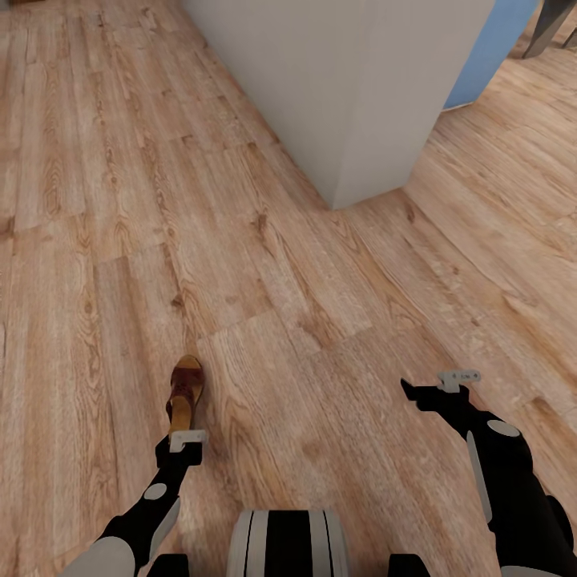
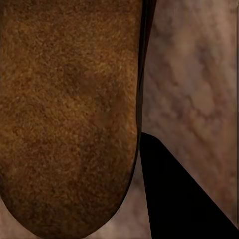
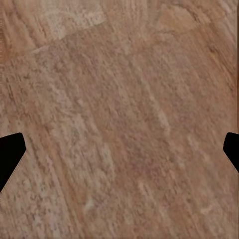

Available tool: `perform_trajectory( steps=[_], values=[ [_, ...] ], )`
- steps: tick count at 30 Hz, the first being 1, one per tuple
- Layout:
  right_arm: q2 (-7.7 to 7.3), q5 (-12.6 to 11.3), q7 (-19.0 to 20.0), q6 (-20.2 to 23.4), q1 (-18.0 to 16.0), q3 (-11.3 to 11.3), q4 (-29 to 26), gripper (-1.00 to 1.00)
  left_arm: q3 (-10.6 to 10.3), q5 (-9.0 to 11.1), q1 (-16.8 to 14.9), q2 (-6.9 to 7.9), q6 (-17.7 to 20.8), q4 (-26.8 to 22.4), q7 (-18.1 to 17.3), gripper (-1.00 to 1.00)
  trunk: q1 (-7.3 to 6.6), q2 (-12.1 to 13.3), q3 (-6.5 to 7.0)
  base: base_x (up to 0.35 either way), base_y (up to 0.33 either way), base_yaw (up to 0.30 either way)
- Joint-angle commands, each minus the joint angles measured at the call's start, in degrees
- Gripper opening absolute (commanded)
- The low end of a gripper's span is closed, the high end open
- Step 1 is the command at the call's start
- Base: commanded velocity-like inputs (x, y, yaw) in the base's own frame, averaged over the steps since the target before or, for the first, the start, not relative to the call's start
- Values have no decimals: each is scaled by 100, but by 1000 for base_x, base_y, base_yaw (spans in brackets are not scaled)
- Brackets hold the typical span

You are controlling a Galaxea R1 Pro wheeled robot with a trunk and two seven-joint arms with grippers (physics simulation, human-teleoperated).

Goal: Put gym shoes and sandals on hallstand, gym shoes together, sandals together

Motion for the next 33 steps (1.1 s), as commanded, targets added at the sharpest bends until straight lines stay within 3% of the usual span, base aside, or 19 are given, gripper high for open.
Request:
perform_trajectory(
  steps=[1,21,23,24,25,28,33],
  values=[
    [3,61,56,16,-3,-9,-5,100,23,-61,-2,-1,-13,6,15,-100,-3,0,20,0,0,0],
    [-15,62,60,-180,-3,-15,-24,100,83,-4,-2,4,-2,24,18,-100,-55,27,463,0,0,0],
    [-1,61,57,-190,-3,-12,-178,100,35,-66,17,5,30,77,23,-100,-60,30,507,0,0,0],
    [6,61,57,-192,-3,-11,-186,100,45,-66,57,12,29,87,23,-100,-62,31,530,0,0,0],
    [15,61,57,-188,5,-14,-196,100,93,-20,372,112,20,69,40,-100,-65,33,556,0,0,-4],
    [14,66,54,-194,92,-27,-195,100,103,16,520,187,17,64,46,-100,-73,37,641,0,0,-29],
    [-13,102,65,-390,217,-468,-142,100,125,206,820,235,-12,90,39,-100,-86,43,794,0,0,-55]
  ],
)
